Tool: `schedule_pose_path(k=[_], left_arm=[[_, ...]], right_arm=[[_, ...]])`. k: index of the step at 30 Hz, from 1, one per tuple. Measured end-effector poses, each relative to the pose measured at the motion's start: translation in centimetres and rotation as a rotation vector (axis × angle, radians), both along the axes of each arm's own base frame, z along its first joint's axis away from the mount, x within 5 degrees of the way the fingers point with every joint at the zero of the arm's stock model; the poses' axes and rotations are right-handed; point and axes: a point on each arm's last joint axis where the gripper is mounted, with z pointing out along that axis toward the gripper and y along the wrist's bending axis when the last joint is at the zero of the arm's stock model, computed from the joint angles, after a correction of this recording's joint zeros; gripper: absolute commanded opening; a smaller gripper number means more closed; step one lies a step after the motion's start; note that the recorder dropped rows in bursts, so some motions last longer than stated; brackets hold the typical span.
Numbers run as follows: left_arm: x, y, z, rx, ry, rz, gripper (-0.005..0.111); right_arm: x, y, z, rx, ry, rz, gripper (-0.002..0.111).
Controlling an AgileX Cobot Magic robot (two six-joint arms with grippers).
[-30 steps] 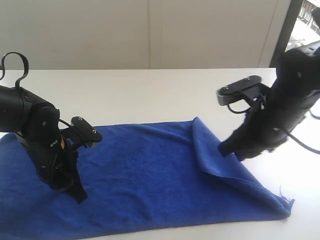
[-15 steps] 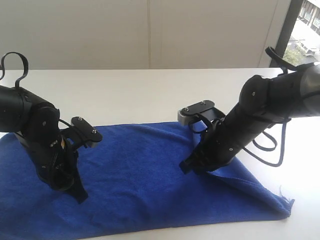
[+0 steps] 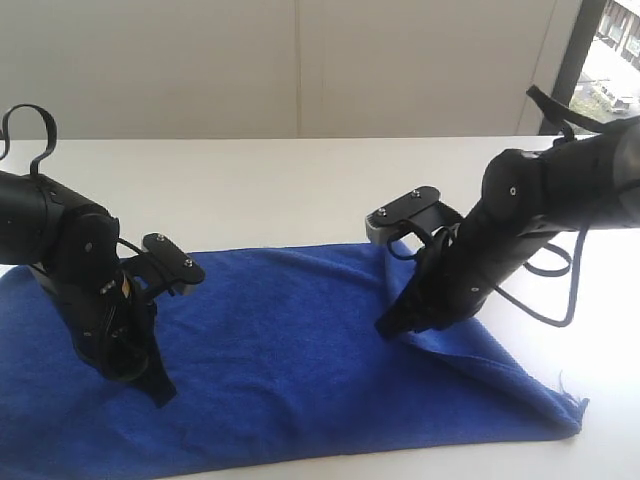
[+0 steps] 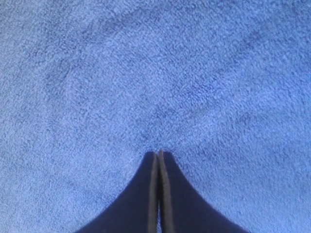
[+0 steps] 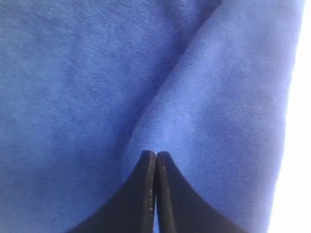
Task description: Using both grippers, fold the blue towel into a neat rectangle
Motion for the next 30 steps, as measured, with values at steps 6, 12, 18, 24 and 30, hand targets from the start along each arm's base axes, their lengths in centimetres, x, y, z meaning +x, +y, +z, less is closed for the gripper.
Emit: schedule_pose_path(k=[6, 12, 18, 24, 30], left_arm=[[0.0, 0.0, 0.0, -0.003, 0.002, 0.003, 0.0], [0.0, 0.0, 0.0, -0.003, 0.002, 0.003, 0.0], [0.0, 0.0, 0.0, -0.003, 0.002, 0.003, 0.0], [0.0, 0.0, 0.0, -0.003, 0.002, 0.003, 0.0], [0.0, 0.0, 0.0, -0.003, 0.002, 0.002, 0.0]], right_arm=[[-0.7, 1.0, -1.3, -0.004, 0.09, 0.06, 0.0], [0.0, -0.3, -1.9, -0.15, 0.04, 0.018, 0.0], [0.7, -1.5, -1.8, -0.212, -0.015, -0.018, 0.0], [1.4, -3.7, -1.8, -0.242, -0.037, -0.082, 0.0], [1.7, -5.1, -1.7, -0.242, -0.04, -0.131, 0.0]])
